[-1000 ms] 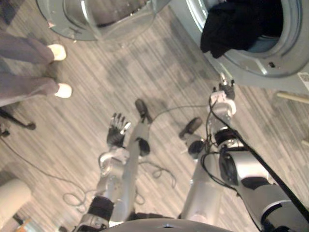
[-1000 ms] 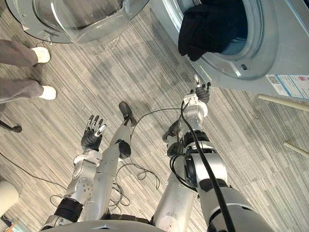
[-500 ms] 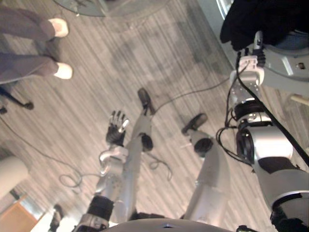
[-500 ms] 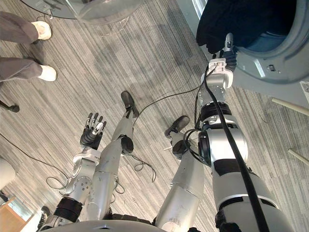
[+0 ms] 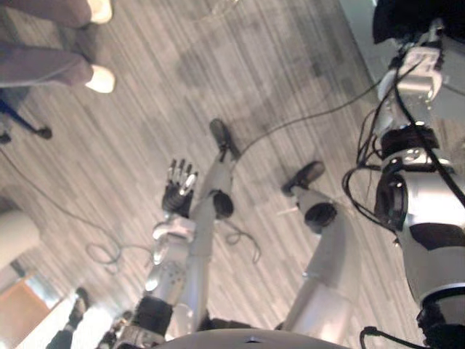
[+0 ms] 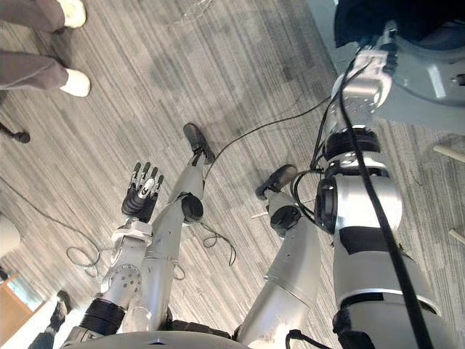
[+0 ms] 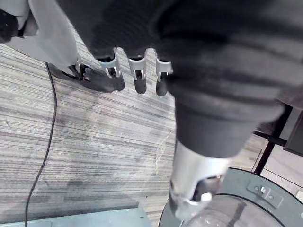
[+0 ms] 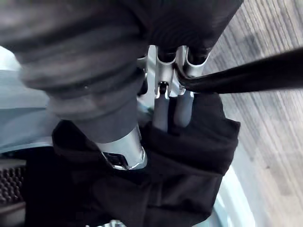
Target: Pick up the laundry basket with both hands and put the clothes into the washing machine.
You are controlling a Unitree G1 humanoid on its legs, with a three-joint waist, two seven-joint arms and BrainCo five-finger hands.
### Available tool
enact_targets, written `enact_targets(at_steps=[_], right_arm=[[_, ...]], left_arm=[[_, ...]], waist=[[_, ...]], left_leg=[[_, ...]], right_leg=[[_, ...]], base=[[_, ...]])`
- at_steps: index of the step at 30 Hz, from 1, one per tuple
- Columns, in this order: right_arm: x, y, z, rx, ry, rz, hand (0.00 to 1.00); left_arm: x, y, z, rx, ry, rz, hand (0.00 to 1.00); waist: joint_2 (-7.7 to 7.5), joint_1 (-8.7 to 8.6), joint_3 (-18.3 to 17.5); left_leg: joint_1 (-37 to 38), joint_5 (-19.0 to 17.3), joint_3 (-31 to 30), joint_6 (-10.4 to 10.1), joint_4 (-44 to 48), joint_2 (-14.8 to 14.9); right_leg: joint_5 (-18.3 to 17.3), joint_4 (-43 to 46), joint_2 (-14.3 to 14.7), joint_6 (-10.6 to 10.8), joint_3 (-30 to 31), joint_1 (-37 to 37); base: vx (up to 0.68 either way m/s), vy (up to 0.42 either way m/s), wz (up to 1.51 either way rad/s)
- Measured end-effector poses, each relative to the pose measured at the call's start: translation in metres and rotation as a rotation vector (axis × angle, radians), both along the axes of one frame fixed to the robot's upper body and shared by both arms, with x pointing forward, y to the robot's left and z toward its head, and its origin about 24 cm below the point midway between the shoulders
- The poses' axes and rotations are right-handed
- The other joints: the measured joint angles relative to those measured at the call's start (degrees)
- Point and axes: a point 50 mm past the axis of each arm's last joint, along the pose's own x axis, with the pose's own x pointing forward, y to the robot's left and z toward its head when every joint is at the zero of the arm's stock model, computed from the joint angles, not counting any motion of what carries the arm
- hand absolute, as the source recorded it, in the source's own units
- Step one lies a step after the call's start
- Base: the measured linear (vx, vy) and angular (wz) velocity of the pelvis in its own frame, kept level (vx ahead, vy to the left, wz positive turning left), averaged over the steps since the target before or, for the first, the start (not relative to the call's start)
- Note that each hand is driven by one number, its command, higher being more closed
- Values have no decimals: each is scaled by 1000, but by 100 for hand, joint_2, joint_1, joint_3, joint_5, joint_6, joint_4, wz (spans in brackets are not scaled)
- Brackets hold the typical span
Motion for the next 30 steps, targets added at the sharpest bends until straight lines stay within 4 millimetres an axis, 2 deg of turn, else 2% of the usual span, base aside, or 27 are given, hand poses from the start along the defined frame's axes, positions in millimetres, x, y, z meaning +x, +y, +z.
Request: enact_targets(at_steps=[1, 4, 6, 8, 10, 11, 12, 15, 17, 19, 20, 22, 25, 29, 30], right_arm=[[-2, 3, 5, 54, -56, 5, 100], [-2, 4, 4, 127, -85, 2, 100], [2, 18, 0, 145, -86, 15, 100], [2, 32, 8, 127, -134, 25, 100], [-13, 40, 44, 7, -289, 9, 100], [-29, 43, 79, -38, -418, -12, 100], [-49, 43, 111, -59, -541, -31, 100], [-46, 45, 103, 55, -534, -28, 100], [-60, 30, 110, 190, -615, -57, 100], [-61, 22, 102, 270, -622, -95, 100], [-62, 18, 100, 301, -631, -109, 0], [-62, 15, 94, 354, -628, -124, 0], [-60, 16, 89, 330, -610, -132, 0], [-46, 27, 71, 134, -500, -111, 0], [-38, 33, 59, 72, -444, -92, 0]], left_arm=[[0, -1, 1, -3, -5, -1, 0], [0, -3, 1, -7, 1, -4, 0], [0, -3, 0, -6, 5, -4, 0], [0, -2, -1, 1, 5, -4, 0], [-1, -3, -1, 1, 6, -10, 0], [0, -3, 0, -4, 6, -9, 0], [-1, -4, -3, -4, 16, -13, 0], [-2, -6, -8, 3, 38, -23, 0], [-3, -7, -8, 4, 42, -27, 0], [-3, -7, -10, 4, 50, -26, 0], [-3, -8, -10, 4, 49, -27, 0], [-3, -6, -12, 3, 54, -16, 0], [-3, -3, -16, 20, 73, -2, 0], [-5, -1, -25, 35, 122, 8, 0], [-5, -2, -28, 41, 132, 3, 0]], waist=[[-4, -6, 3], [-5, -7, 4], [-11, -23, 9], [-13, -38, 10], [-19, -66, 13], [-91, -131, 61], [-215, -175, 131], [-238, -224, 141], [-242, -168, 144], [-242, -141, 144], [-242, -113, 144], [-244, -60, 142], [-244, -74, 142], [-274, -223, 136], [-292, -288, 130]], left_leg=[[-15, 6, 18, 56, 2, 7], [1, 58, 11, 135, 43, 40], [102, 51, 7, 128, 34, 121], [204, 45, 19, 121, 19, 191], [285, -41, 46, -24, -91, 220], [327, -273, 102, -351, -119, 219], [359, -169, -54, -113, 174, 225], [517, -113, -113, -125, -86, 166], [587, 84, -115, -255, -383, 105], [685, 186, -145, -136, -522, 59], [735, 188, -156, -138, -549, 36], [834, 185, -157, -141, -571, 27], [869, 178, -158, -149, -588, 33], [901, 176, -152, -150, -570, 55], [941, 169, -137, -158, -551, 82]], right_leg=[[74, 4, 14, -36, -11, 0], [96, -14, 40, -57, -36, 59], [109, -88, 128, -81, -57, 180], [122, -168, 221, -70, -45, 269], [165, -274, 294, -59, -43, 327], [237, -474, 299, -130, -41, 374], [313, -554, 294, -124, 47, 390], [452, -709, 352, -9, 23, 501], [544, -810, 390, -53, -124, 589], [535, -804, 407, -47, -117, 694], [510, -789, 401, -24, -97, 739], [469, -775, 402, 6, -77, 819], [410, -741, 403, 11, -70, 831], [374, -768, 419, 8, -50, 854], [389, -825, 459, 8, -23, 903]], base=[[-61, -11, -14], [-82, 23, -1], [-103, -10, -18], [-122, -29, -24], [-110, -19, -15], [-129, -14, -10], [-98, -28, -15], [-53, -6, -4], [-28, 32, 14], [-24, 12, 19], [-49, -19, 14], [-72, -39, 4], [-77, -38, 1], [-91, -37, -2], [-61, -23, -12]])
